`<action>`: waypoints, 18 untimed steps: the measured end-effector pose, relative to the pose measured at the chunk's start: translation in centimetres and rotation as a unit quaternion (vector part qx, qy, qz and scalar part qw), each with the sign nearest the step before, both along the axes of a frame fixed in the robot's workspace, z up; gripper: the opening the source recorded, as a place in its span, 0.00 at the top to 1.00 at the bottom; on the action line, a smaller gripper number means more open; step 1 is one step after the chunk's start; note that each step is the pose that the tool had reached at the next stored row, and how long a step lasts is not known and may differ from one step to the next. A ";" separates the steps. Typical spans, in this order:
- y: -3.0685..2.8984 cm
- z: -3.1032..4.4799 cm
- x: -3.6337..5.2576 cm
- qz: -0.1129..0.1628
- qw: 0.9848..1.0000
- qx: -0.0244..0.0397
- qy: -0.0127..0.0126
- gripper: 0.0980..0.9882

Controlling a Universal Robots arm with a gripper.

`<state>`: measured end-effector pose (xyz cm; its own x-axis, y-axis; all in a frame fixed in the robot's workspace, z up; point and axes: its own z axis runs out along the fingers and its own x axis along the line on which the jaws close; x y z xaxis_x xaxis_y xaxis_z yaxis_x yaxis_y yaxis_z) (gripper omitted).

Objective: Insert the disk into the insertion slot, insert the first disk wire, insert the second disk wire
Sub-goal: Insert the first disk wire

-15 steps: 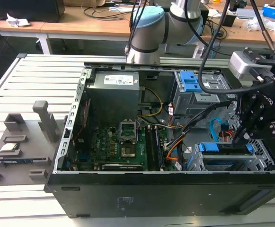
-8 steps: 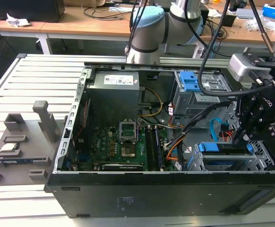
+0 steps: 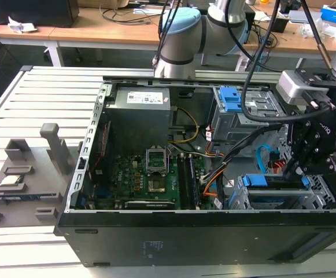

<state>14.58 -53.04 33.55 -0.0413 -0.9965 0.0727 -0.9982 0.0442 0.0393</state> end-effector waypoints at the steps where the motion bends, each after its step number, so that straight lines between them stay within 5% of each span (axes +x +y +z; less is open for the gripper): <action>1: 0.00 0.00 0.00 0.000 1.000 0.000 0.000 0.92; 4: 0.00 -0.06 -0.01 0.000 1.000 0.000 0.000 0.91; 5: 0.00 -0.03 0.00 0.000 1.000 0.000 0.000 0.83; 10: 0.28 3.51 -0.01 0.000 1.000 0.000 0.000 0.85; 13: 0.49 5.50 0.00 0.000 1.000 0.000 0.000 0.99; 18: 0.49 6.06 0.00 0.000 1.000 0.000 0.000 0.99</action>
